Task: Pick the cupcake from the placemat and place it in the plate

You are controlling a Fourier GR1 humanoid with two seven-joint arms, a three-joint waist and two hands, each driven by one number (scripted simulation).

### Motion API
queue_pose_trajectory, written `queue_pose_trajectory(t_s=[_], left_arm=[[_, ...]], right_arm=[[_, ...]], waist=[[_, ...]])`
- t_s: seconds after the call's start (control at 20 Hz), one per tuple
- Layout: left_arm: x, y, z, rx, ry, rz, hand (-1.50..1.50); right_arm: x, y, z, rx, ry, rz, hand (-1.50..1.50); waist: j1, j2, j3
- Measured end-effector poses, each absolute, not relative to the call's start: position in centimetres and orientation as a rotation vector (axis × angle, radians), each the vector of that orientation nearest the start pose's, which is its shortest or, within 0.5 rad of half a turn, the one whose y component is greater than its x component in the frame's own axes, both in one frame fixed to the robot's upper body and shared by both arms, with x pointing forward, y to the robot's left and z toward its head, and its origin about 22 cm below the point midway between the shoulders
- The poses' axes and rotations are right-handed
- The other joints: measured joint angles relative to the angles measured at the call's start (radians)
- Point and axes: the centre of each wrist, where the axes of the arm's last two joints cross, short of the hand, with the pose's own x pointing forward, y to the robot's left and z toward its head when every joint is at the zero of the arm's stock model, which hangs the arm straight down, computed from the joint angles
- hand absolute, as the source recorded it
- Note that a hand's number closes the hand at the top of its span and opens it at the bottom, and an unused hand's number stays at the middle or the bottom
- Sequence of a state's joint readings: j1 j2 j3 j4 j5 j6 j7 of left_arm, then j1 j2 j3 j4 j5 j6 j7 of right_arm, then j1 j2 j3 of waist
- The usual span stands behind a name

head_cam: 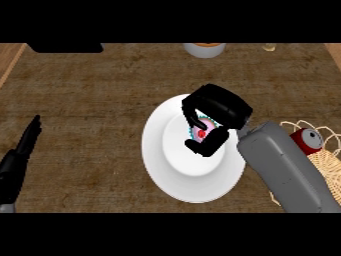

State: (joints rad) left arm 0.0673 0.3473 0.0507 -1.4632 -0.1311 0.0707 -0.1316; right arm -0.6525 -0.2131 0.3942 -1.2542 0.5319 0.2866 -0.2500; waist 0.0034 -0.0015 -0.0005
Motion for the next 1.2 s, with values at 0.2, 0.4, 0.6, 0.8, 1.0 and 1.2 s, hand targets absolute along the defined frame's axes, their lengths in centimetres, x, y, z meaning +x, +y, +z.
queue_pose_trajectory(t_s=[0.2,0.4,0.6,0.8,1.0,1.2], left_arm=[[21.8,33.7,-0.4,0.472,-1.517,-0.300,0.00],[21.8,33.7,-0.4,0.469,-1.517,-0.302,0.00],[22.0,33.9,-0.5,0.469,-1.516,-0.299,0.00],[21.7,33.5,-0.4,0.470,-1.518,-0.296,0.00],[21.8,33.0,-0.5,0.472,-1.522,-0.288,0.00],[21.8,33.6,0.1,0.468,-1.525,-0.295,0.00]], right_arm=[[34.9,-11.2,6.8,-0.006,-1.727,1.357,-1.50],[34.6,-9.5,5.0,-0.029,-1.652,1.318,-1.50],[34.9,-9.5,4.1,-0.001,-1.675,1.246,-1.50],[35.3,-10.0,4.9,0.060,-1.739,1.054,-1.50],[36.6,-12.1,5.7,0.062,-1.765,0.847,-1.50],[38.1,-16.5,6.0,0.076,-1.747,0.689,-1.50]], waist=[[0.004,0.001,0.000],[0.004,0.002,0.000],[0.003,0.002,0.001],[0.005,0.001,0.001],[0.002,0.002,0.001],[0.004,0.003,0.001]])
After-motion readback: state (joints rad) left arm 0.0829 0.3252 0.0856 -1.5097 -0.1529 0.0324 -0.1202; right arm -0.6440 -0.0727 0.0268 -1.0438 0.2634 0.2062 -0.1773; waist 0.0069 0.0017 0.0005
